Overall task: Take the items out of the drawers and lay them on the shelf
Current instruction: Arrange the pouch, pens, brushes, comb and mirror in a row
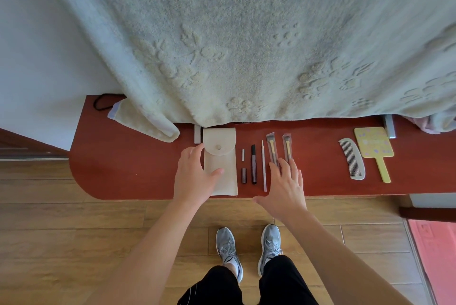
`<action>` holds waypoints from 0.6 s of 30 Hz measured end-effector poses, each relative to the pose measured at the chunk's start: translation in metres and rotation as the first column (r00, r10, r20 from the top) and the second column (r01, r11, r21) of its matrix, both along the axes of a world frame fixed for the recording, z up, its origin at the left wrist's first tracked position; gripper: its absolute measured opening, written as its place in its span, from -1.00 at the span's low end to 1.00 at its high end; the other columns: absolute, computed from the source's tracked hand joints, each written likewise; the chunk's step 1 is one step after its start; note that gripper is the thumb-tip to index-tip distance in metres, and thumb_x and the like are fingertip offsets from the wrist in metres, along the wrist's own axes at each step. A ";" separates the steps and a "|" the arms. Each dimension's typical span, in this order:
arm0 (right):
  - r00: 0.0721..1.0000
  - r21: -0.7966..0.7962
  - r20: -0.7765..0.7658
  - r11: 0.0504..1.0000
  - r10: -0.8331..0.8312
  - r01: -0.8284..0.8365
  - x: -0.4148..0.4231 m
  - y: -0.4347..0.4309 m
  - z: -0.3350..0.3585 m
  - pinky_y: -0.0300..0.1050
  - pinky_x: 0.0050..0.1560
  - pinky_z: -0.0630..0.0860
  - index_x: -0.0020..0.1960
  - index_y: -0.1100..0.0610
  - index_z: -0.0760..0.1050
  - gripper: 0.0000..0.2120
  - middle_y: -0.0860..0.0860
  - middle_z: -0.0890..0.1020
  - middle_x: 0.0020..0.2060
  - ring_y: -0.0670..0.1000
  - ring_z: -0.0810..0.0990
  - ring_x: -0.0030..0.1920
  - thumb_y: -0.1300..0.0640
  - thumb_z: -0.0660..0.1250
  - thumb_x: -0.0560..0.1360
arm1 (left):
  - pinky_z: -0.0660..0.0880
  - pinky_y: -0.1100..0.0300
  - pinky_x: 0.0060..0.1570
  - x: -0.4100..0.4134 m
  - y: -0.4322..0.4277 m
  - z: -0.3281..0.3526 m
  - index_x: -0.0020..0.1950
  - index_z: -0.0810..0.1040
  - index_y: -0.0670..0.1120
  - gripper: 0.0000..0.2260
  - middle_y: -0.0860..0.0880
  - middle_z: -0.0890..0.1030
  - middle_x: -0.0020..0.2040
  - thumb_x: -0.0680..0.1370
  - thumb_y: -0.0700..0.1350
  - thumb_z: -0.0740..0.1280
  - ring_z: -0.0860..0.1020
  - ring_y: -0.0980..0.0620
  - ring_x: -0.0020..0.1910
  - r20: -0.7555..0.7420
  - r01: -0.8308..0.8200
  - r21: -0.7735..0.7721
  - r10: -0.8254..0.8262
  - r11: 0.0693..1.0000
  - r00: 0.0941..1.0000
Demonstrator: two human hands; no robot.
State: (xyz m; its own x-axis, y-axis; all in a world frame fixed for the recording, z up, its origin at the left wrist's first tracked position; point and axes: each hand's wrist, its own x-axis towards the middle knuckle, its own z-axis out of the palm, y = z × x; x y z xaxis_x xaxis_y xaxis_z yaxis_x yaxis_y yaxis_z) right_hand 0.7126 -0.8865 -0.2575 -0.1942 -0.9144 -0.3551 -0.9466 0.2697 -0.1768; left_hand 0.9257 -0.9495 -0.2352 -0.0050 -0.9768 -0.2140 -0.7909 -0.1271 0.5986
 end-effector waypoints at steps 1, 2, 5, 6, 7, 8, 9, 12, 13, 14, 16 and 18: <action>1.000 -0.003 0.013 1.000 -0.001 0.001 -0.001 0.001 0.001 0.19 0.55 -0.08 0.55 0.04 0.01 0.01 0.08 0.05 0.55 0.18 -0.15 0.56 -0.33 0.42 0.32 | 0.45 0.04 0.31 -0.002 -0.001 0.001 0.51 0.28 0.02 -0.29 0.03 0.33 0.43 0.44 0.11 0.49 0.36 0.03 0.41 -0.002 0.005 -0.006 -0.005 1.000 1.000; 1.000 -0.006 0.028 1.000 -0.002 0.002 -0.004 0.001 0.002 0.19 0.54 -0.08 0.55 0.04 0.02 0.01 0.08 0.05 0.55 0.17 -0.15 0.56 -0.31 0.44 0.31 | 0.44 0.03 0.32 -0.004 -0.001 0.003 0.51 0.27 0.02 -0.29 0.03 0.32 0.44 0.44 0.11 0.49 0.35 0.03 0.41 -0.003 0.012 -0.008 -0.012 1.000 1.000; 0.998 -0.023 0.059 1.000 -0.015 0.016 -0.013 0.004 0.009 0.19 0.54 -0.08 0.54 0.01 0.00 0.00 0.06 0.04 0.56 0.16 -0.16 0.56 -0.30 0.45 0.31 | 0.39 0.08 0.34 -0.013 -0.002 0.008 0.54 0.23 0.01 -0.27 0.03 0.30 0.47 0.46 0.09 0.49 0.31 0.03 0.45 -0.016 0.042 -0.011 -0.042 0.999 0.999; 0.998 -0.029 0.066 0.999 -0.021 0.023 -0.017 0.004 0.012 0.18 0.55 -0.08 0.55 0.01 -0.01 0.01 0.05 0.03 0.56 0.15 -0.16 0.56 -0.31 0.45 0.31 | 0.36 0.10 0.35 -0.018 -0.002 0.010 0.54 0.21 0.01 -0.27 0.04 0.29 0.48 0.47 0.08 0.49 0.30 0.04 0.46 -0.025 0.053 -0.013 -0.053 0.999 0.998; 0.997 -0.035 0.069 0.999 -0.028 0.031 -0.021 0.005 0.016 0.18 0.55 -0.08 0.55 0.01 -0.03 0.03 0.04 0.02 0.56 0.15 -0.16 0.57 -0.32 0.44 0.31 | 0.34 0.12 0.35 -0.022 -0.001 0.013 0.55 0.20 0.01 -0.26 0.05 0.28 0.49 0.48 0.07 0.48 0.29 0.05 0.47 -0.031 0.063 -0.015 -0.063 0.998 0.998; 0.997 -0.042 0.070 0.998 -0.036 0.039 -0.025 0.005 0.019 0.18 0.55 -0.09 0.56 0.01 -0.05 0.05 0.03 0.00 0.57 0.14 -0.17 0.57 -0.33 0.43 0.31 | 0.32 0.12 0.36 -0.028 0.000 0.015 0.56 0.19 0.01 -0.26 0.05 0.27 0.50 0.48 0.07 0.47 0.28 0.06 0.48 -0.031 0.074 -0.016 -0.074 0.997 0.997; 0.996 -0.049 0.072 0.998 -0.044 0.047 -0.030 0.006 0.023 0.17 0.55 -0.10 0.56 0.01 -0.07 0.06 0.03 -0.01 0.57 0.13 -0.18 0.57 -0.34 0.43 0.31 | 0.30 0.12 0.38 -0.033 0.001 0.018 0.57 0.18 0.01 -0.25 0.05 0.26 0.52 0.48 0.07 0.47 0.27 0.06 0.49 -0.028 0.083 -0.018 -0.083 0.996 0.996; 0.995 -0.069 0.086 0.996 -0.057 0.064 -0.051 0.009 0.032 0.18 0.55 -0.11 0.57 0.01 -0.07 0.06 0.03 -0.03 0.58 0.12 -0.18 0.57 -0.35 0.42 0.31 | 0.28 0.08 0.43 -0.054 0.003 0.026 0.58 0.15 0.02 -0.23 0.04 0.24 0.54 0.49 0.08 0.47 0.24 0.05 0.51 -0.040 0.102 -0.027 -0.103 0.994 0.994; 0.994 -0.074 0.088 0.995 -0.061 0.067 -0.059 0.011 0.035 0.18 0.55 -0.11 0.57 0.01 -0.07 0.06 0.03 -0.03 0.58 0.12 -0.19 0.57 -0.36 0.42 0.32 | 0.28 0.08 0.43 -0.063 0.004 0.028 0.59 0.14 0.03 -0.23 0.04 0.24 0.55 0.49 0.07 0.47 0.24 0.05 0.51 -0.045 0.111 -0.031 -0.113 0.993 0.993; 0.994 -0.074 0.090 0.995 -0.064 0.071 -0.069 0.012 0.039 0.17 0.55 -0.11 0.57 0.02 -0.08 0.06 0.03 -0.04 0.58 0.12 -0.19 0.57 -0.37 0.41 0.32 | 0.27 0.09 0.43 -0.072 0.005 0.031 0.59 0.13 0.04 -0.23 0.04 0.23 0.55 0.49 0.07 0.46 0.23 0.05 0.52 -0.050 0.123 -0.033 -0.124 0.992 0.991; 0.993 -0.078 0.092 0.994 -0.073 0.080 -0.090 0.014 0.045 0.16 0.55 -0.09 0.58 0.02 -0.09 0.06 0.03 -0.04 0.58 0.11 -0.19 0.57 -0.37 0.40 0.33 | 0.25 0.13 0.41 -0.093 0.009 0.034 0.60 0.11 0.06 -0.22 0.06 0.21 0.56 0.50 0.08 0.46 0.21 0.07 0.53 -0.059 0.142 -0.028 -0.143 0.990 0.988; 0.992 -0.087 0.094 0.991 -0.089 0.097 -0.114 0.017 0.049 0.15 0.56 -0.06 0.58 0.01 -0.09 0.06 0.03 -0.03 0.58 0.10 -0.16 0.57 -0.37 0.40 0.33 | 0.28 0.12 0.41 -0.116 0.014 0.036 0.60 0.10 0.07 -0.21 0.06 0.20 0.57 0.49 0.10 0.46 0.21 0.07 0.54 -0.058 0.151 -0.012 -0.151 0.989 0.987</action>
